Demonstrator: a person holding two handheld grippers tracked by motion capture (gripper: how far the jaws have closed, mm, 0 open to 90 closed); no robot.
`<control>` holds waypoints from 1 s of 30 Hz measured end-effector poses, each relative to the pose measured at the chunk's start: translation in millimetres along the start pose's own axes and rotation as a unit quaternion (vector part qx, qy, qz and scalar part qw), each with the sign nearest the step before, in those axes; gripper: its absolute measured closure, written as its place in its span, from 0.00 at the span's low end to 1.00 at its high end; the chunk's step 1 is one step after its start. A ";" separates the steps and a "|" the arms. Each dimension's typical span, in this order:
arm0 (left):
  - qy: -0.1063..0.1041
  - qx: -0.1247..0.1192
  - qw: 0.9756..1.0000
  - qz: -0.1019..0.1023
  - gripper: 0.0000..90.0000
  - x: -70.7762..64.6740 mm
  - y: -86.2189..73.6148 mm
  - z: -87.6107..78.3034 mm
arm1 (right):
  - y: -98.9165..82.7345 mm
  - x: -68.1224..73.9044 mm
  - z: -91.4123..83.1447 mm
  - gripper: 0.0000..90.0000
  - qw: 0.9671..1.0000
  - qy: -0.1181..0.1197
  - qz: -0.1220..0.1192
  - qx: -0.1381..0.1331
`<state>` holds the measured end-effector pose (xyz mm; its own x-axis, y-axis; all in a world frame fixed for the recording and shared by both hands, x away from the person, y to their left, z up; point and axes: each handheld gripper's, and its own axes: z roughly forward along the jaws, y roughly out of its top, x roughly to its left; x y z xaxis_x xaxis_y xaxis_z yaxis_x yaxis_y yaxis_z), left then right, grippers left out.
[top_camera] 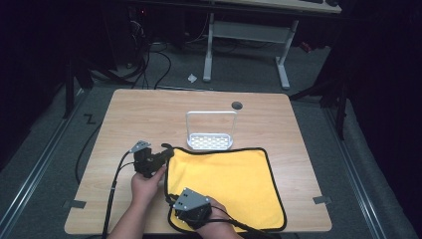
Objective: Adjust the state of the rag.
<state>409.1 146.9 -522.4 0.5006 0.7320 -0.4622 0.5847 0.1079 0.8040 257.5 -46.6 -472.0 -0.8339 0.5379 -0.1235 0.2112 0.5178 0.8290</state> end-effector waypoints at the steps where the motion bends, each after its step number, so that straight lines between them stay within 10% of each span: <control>1: 0.003 -0.003 1.000 0.001 0.93 1.7 0.7 -3.3 | 2.8 2.3 2.4 0.92 1.000 0.004 0.002 0.000; 15: 0.077 -0.030 0.996 -0.017 0.93 50.6 5.9 -102.3 | 47.2 52.3 52.8 0.92 0.996 0.073 -0.042 -0.023; 30: 0.078 -0.017 0.997 -0.006 0.93 21.8 11.6 -65.1 | 37.9 34.2 36.1 0.92 0.998 0.049 -0.027 -0.024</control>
<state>385.3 207.9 -498.8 0.3868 0.8256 -0.4109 0.5674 0.1382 0.8117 255.4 15.4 -464.5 -0.8901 0.4407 -0.1166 0.1413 0.5098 0.8486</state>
